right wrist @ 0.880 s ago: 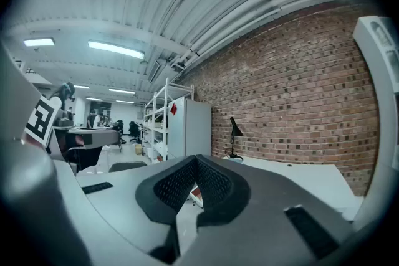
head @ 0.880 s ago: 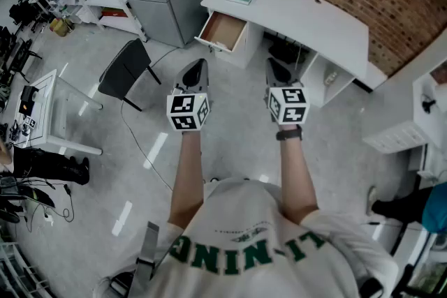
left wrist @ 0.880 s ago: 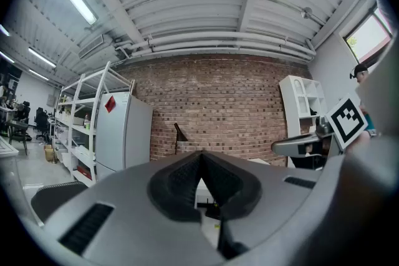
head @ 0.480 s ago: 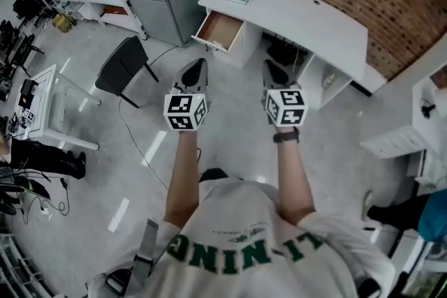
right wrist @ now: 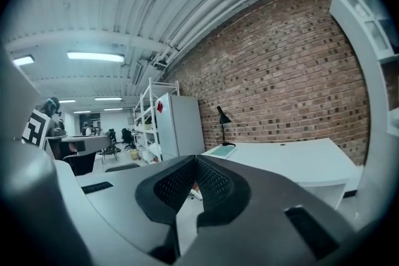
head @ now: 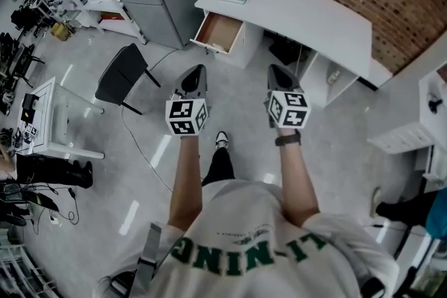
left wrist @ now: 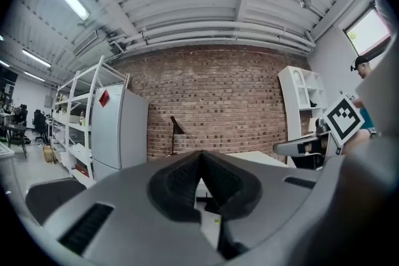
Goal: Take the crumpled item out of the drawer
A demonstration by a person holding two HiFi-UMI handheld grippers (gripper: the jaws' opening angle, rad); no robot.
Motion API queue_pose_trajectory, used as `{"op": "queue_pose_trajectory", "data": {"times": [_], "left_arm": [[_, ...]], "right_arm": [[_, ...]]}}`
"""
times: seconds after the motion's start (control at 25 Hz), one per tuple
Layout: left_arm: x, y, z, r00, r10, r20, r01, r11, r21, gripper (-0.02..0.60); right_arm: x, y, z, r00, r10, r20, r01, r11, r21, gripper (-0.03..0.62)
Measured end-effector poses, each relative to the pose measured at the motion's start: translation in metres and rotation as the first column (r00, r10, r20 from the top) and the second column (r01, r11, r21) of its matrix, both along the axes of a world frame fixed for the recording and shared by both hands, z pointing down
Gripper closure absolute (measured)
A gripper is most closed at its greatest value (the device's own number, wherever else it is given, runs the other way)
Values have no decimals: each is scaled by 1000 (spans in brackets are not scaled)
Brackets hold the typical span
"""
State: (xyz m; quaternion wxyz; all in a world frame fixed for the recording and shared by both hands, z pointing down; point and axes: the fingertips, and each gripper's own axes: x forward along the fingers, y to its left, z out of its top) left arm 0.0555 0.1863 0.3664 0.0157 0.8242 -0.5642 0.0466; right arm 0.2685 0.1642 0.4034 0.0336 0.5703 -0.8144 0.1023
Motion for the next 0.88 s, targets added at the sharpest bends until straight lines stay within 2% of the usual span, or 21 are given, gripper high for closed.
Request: {"op": "queue_pose_trajectory", "data": {"times": [0.2, 0.4, 0.56, 0.88], "left_arm": [[-4, -72, 9, 999, 39, -12, -40, 999, -1, 588], [-17, -142, -8, 998, 54, -26, -54, 998, 21, 588], [-38, -193, -4, 996, 70, -47, -70, 998, 3, 588], [-83, -292, 2, 995, 90, -36, -91, 996, -13, 588]], "right_arm": [[-11, -65, 10, 999, 19, -31, -21, 999, -48, 589], [-47, -126, -15, 997, -7, -71, 6, 1000, -15, 589], [-83, -173, -7, 996, -33, -88, 29, 998, -50, 589], [-142, -266, 5, 992, -83, -96, 72, 991, -112, 588]]}}
